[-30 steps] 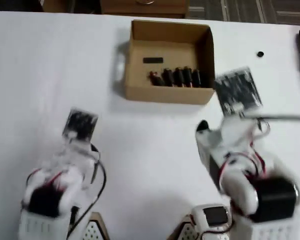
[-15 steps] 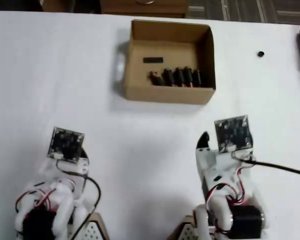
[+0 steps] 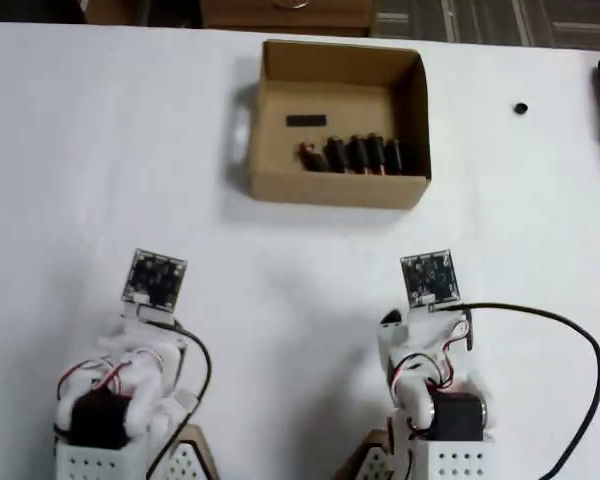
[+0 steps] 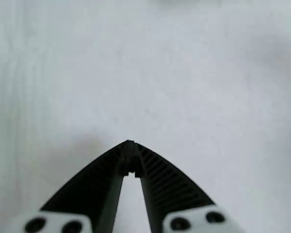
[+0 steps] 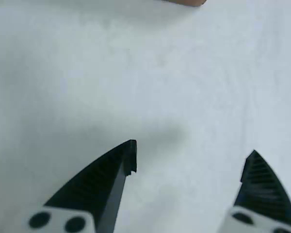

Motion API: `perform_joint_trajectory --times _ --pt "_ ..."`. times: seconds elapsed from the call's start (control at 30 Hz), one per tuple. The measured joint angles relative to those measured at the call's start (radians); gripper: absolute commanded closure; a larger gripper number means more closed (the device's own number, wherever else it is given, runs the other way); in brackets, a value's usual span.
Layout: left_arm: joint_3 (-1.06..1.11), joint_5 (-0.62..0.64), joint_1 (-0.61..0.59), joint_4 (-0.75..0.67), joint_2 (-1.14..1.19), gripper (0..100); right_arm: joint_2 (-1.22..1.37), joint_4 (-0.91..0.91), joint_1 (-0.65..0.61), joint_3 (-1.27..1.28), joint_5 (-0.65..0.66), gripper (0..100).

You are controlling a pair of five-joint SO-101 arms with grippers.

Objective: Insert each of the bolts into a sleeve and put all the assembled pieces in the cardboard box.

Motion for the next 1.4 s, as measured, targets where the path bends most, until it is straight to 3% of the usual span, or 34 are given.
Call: perform_joint_trajectory --times 0.1,0.17,0.27,1.4 --pt "0.041 0.000 0.000 -0.037 0.000 98 -0.002 0.014 0.002 0.005 0.000 99.6" --pt "0.087 0.000 0.000 -0.068 0.000 98 -0.003 0.015 0.000 0.009 0.000 94.9" --pt "0.170 -0.003 0.000 -0.106 0.000 98 -0.003 0.015 0.000 0.025 0.000 98.0" --pt "0.180 -0.003 0.000 -0.124 0.000 98 -0.002 0.008 0.000 0.115 0.003 97.8"
